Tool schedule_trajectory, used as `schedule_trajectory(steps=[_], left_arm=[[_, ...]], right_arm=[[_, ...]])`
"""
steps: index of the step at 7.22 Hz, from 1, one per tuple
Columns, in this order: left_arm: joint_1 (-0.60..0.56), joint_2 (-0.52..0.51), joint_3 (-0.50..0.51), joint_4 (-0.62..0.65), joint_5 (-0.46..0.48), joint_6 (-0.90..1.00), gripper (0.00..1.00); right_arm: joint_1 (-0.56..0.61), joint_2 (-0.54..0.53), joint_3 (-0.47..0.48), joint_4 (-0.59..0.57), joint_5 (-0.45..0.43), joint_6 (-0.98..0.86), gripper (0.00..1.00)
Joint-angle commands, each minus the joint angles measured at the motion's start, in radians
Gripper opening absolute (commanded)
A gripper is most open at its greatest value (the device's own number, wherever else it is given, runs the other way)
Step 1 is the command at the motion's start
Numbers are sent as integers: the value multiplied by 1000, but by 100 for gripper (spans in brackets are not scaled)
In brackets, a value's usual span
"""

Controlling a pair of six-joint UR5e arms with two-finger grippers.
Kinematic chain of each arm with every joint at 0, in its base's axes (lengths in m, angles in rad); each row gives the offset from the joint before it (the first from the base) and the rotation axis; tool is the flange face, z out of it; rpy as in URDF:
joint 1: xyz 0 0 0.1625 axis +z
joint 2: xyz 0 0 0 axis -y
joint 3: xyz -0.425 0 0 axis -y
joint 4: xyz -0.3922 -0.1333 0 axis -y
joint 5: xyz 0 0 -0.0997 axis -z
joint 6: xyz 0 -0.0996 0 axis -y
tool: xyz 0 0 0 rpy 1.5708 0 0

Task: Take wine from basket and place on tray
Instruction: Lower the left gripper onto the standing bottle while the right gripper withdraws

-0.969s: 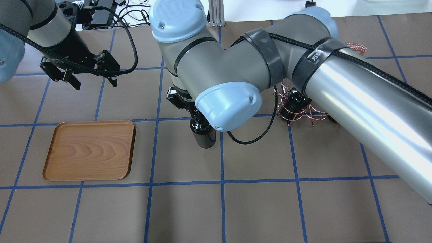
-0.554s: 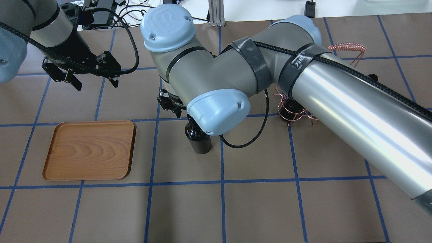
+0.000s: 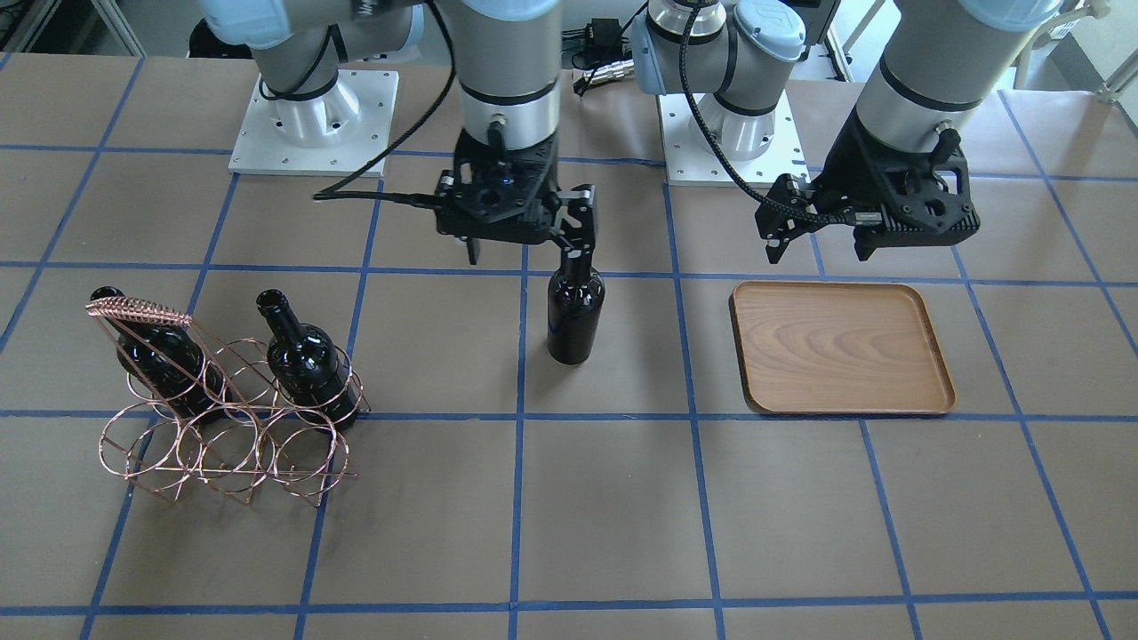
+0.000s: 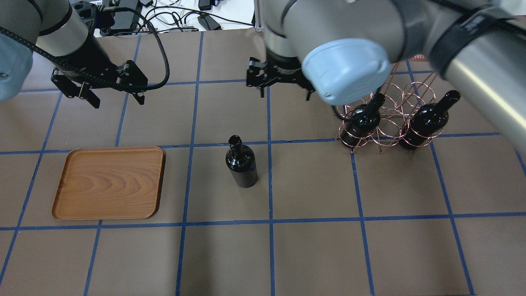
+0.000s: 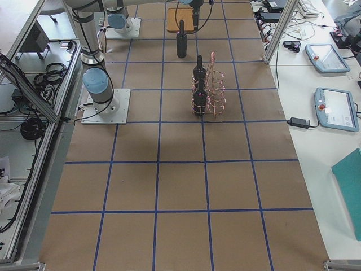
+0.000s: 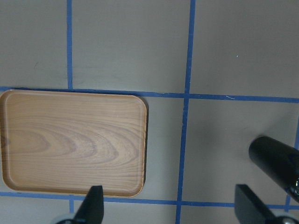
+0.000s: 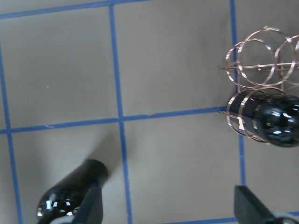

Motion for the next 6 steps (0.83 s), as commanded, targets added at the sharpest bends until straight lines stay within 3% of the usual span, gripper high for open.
schedule_trajectory(steps=[1, 3, 6], left_arm=[[-111, 3, -7, -1, -25, -17, 100], [-286, -8, -7, 7, -17, -68, 100], [-371, -34, -24, 31, -27, -152, 100]], right_arm=[[-189, -99, 4, 120, 0, -250, 100], [-207, -115, 21, 119, -1, -288, 100], [-210, -115, 28, 122, -20, -288, 100]])
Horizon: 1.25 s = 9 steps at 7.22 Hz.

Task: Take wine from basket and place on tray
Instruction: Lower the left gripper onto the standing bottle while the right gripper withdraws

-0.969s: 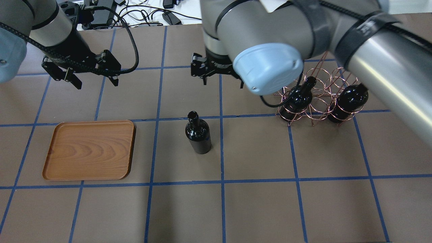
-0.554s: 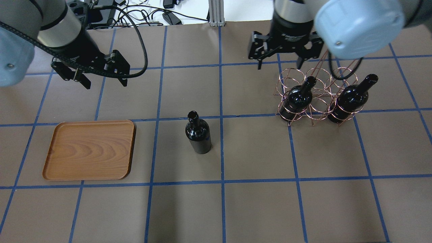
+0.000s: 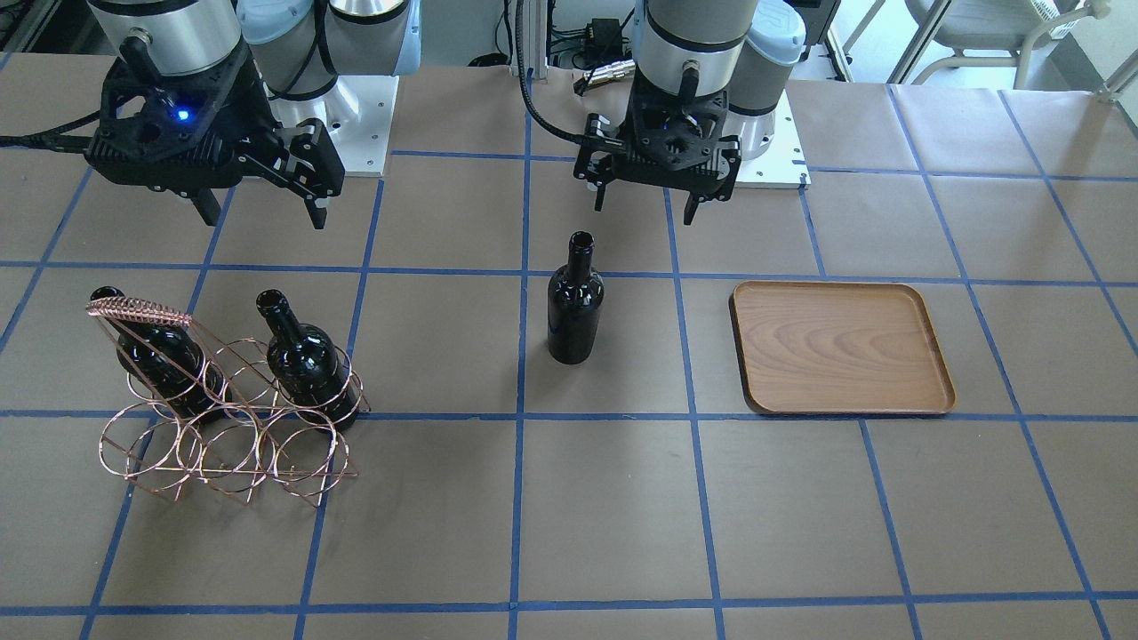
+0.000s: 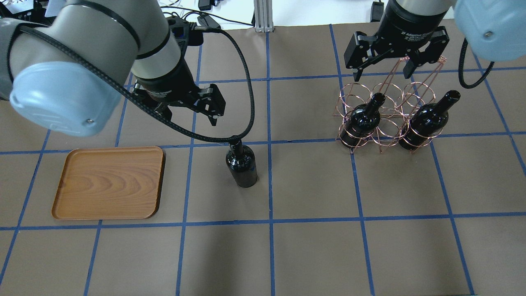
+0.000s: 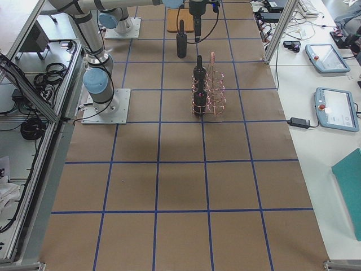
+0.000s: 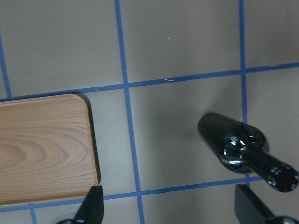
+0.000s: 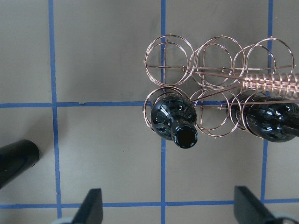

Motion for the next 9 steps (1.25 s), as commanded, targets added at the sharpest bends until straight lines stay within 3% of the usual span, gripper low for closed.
schedule_trajectory(steps=[1, 3, 5, 9], left_arm=[[-45, -40, -36, 80, -4, -19, 100], [-52, -91, -89, 205, -6, -20, 100], [-66, -112, -92, 199, -71, -20, 100], [-68, -120, -132, 198, -67, 24, 84]], right_arm=[[-2, -1, 8, 1, -11, 1, 100], [-2, -5, 17, 1, -11, 1, 100], [-2, -7, 18, 1, -11, 2, 100], [-4, -7, 18, 1, -11, -2, 100]])
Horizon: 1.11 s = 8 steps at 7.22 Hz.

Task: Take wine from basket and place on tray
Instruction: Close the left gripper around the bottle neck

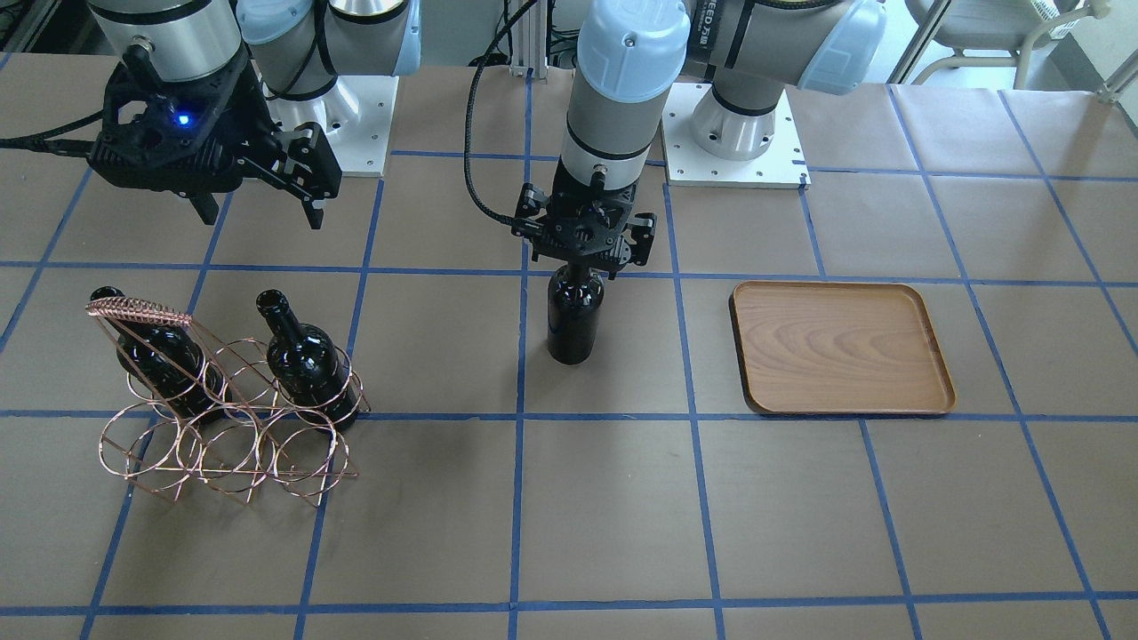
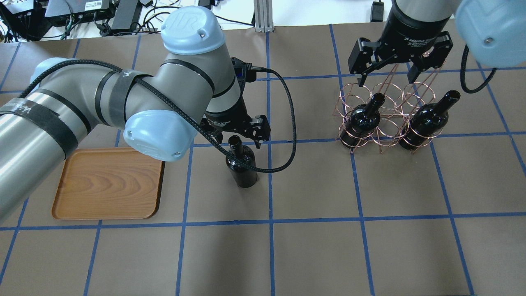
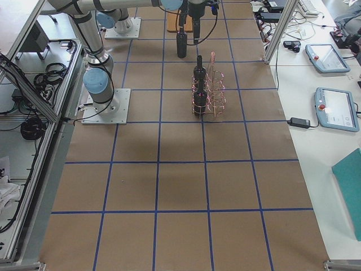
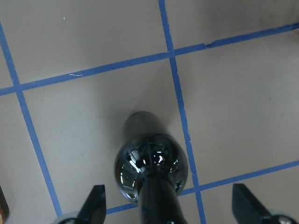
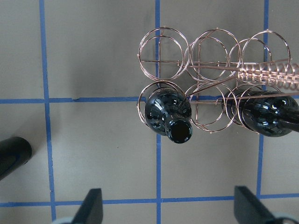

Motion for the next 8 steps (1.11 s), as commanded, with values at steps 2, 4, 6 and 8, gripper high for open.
schedule_trajectory(steps=[2, 4, 6, 8], left_arm=[[0, -1, -7, 2, 2, 30, 67], [0, -4, -8, -1, 3, 29, 58], [0, -6, -9, -3, 3, 29, 52], [0, -6, -7, -3, 5, 29, 0]], right_arm=[[-6, 0, -1, -8, 1, -2, 100], [-7, 0, 0, -3, 1, 2, 100], [-6, 0, -1, -3, 1, 2, 100], [-6, -2, 0, -2, 1, 3, 100]])
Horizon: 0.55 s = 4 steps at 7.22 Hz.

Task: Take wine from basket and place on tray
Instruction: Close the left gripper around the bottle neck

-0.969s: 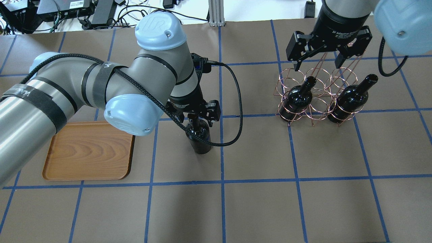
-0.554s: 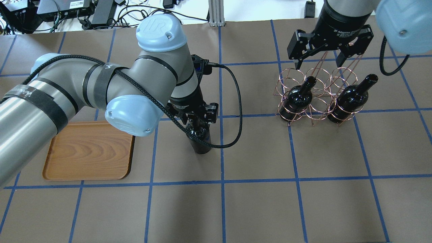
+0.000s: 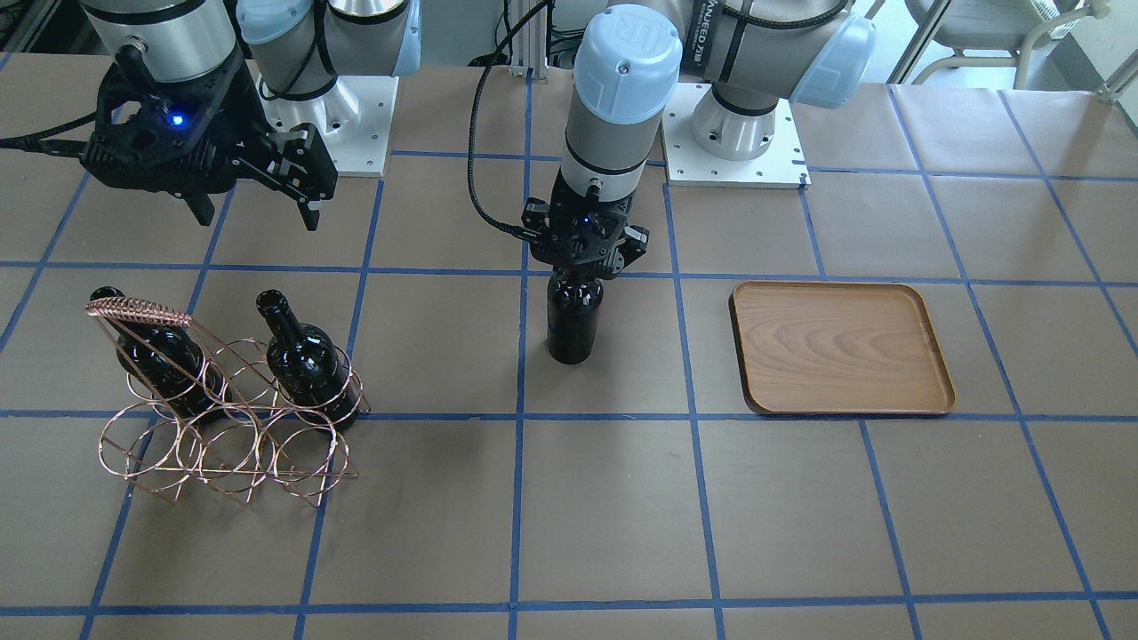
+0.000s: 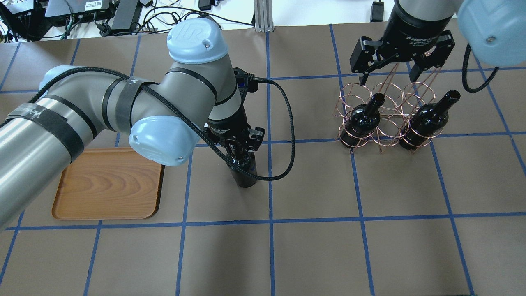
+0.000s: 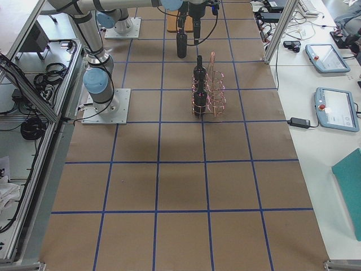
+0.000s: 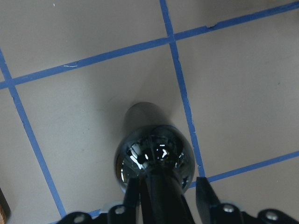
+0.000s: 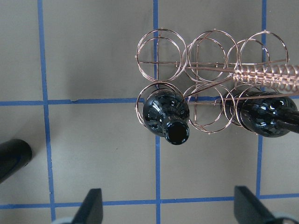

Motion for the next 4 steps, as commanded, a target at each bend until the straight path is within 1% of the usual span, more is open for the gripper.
schedule_trajectory(steps=[1, 3, 4], left_arm=[[0, 0, 9, 0, 0, 0, 0], [3, 1, 27, -8, 5, 0, 0], [5, 1, 45, -14, 37, 11, 0]], right_arm=[[0, -1, 0, 1, 2, 1, 100], [0, -1, 0, 1, 1, 1, 100], [0, -1, 0, 1, 1, 0, 100]])
